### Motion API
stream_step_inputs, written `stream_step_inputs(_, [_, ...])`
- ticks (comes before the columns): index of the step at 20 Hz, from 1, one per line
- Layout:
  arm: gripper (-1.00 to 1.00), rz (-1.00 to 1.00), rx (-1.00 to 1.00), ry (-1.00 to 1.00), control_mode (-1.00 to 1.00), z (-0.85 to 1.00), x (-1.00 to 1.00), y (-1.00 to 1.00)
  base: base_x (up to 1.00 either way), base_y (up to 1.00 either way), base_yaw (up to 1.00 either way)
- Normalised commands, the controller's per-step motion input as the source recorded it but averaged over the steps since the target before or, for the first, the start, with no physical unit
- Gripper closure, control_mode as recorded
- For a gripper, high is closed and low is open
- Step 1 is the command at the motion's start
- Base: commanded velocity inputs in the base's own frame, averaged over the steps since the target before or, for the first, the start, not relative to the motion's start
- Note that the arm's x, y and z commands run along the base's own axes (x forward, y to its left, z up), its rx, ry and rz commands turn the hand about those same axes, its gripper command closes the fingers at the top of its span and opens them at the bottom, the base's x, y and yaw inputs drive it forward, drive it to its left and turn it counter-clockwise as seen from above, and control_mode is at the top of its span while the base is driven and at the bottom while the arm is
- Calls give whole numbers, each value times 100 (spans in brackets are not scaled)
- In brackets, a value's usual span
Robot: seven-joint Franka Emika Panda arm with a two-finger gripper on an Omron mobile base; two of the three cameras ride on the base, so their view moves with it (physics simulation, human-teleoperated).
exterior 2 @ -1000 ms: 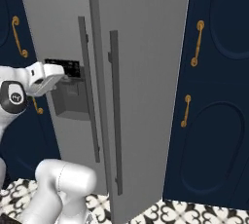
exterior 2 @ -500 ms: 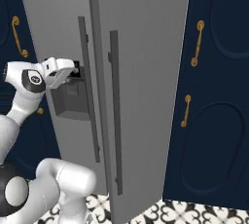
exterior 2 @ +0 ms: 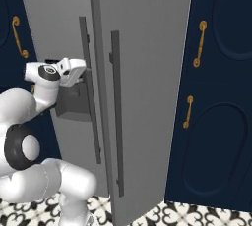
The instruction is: Take the strawberry from the fridge and place it on top of the pancake, located on the dining counter.
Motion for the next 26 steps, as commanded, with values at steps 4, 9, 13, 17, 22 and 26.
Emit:
stream_step_inputs(4, [-100,-6,0,0,-100,0,24,-52,0,0,0])
stream_step_inputs(9, [-100,-3,0,0,-100,0,6,-66,0,0,0])
stream_step_inputs(13, [-100,-6,0,0,-100,0,0,-66,0,0,0])
stream_step_inputs(17, [-100,-9,0,0,-100,0,-15,-64,0,0,0])
stream_step_inputs(22, [-100,-10,0,0,-100,0,-29,-74,0,0,0])
stream_step_inputs(26, [-100,-12,2,-2,-100,0,-47,-96,0,0,0])
